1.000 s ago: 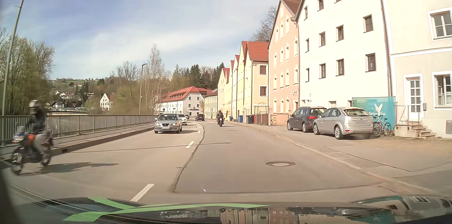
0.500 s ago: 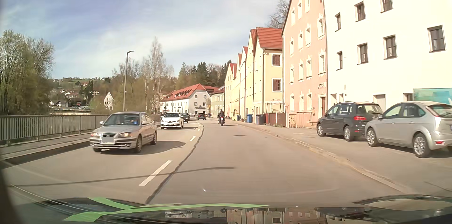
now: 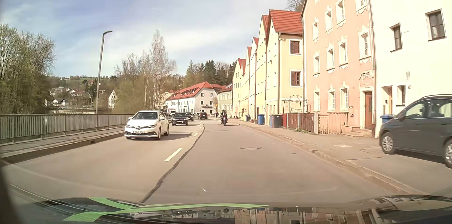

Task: Follow the waypoints while adhering to traffic rules and regulations

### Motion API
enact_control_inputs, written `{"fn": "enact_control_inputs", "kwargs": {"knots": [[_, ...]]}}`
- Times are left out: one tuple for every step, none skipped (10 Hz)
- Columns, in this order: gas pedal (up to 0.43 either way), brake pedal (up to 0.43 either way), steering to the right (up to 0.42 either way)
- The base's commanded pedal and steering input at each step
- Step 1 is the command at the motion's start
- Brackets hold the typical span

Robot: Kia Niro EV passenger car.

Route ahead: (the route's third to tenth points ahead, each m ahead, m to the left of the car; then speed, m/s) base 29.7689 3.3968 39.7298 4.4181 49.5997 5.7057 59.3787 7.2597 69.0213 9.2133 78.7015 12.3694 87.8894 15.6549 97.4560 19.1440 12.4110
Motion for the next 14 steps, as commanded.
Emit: {"fn": "enact_control_inputs", "kwargs": {"knots": [[0.079,0.0,-0.024],[0.079,0.0,-0.024],[0.079,0.0,-0.024],[0.059,0.0,-0.023],[0.008,0.0,-0.023],[0.0,0.0,-0.023],[0.0,0.0,-0.022],[0.0,0.0,-0.021],[0.008,0.0,-0.019],[0.02,0.0,-0.017],[0.028,0.0,-0.018],[0.039,0.0,-0.017],[0.047,0.0,-0.017],[0.047,0.0,-0.018]]}}
